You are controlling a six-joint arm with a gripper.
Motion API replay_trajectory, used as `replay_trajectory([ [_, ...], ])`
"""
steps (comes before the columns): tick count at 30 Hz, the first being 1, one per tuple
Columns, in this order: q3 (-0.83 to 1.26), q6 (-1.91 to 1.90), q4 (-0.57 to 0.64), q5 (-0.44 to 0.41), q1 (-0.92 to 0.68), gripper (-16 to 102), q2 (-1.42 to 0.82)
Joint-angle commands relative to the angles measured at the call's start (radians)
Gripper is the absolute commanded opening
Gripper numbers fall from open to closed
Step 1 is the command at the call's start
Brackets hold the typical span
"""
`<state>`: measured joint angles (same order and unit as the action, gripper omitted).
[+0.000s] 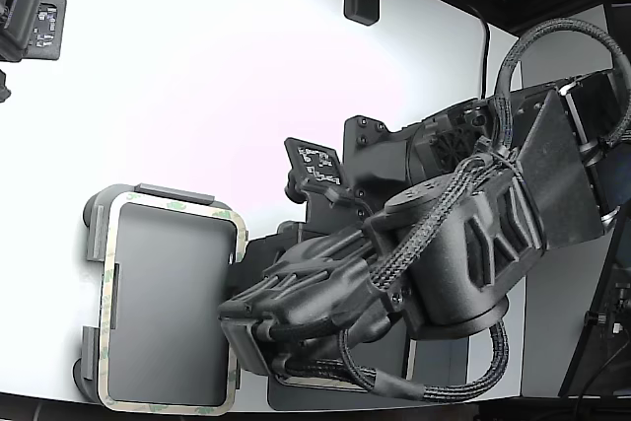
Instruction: Grab top frame and put it into gray box.
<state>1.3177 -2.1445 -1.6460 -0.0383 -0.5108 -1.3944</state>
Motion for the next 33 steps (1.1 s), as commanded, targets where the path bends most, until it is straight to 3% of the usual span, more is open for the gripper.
replay_trajectory([
  [1, -0.009, -0.003, -0.008, 0.002, 0.014, -13, -0.021],
  [33, 0.009, 0.011, 0.015, 0.023, 0.037, -13, -0.008],
])
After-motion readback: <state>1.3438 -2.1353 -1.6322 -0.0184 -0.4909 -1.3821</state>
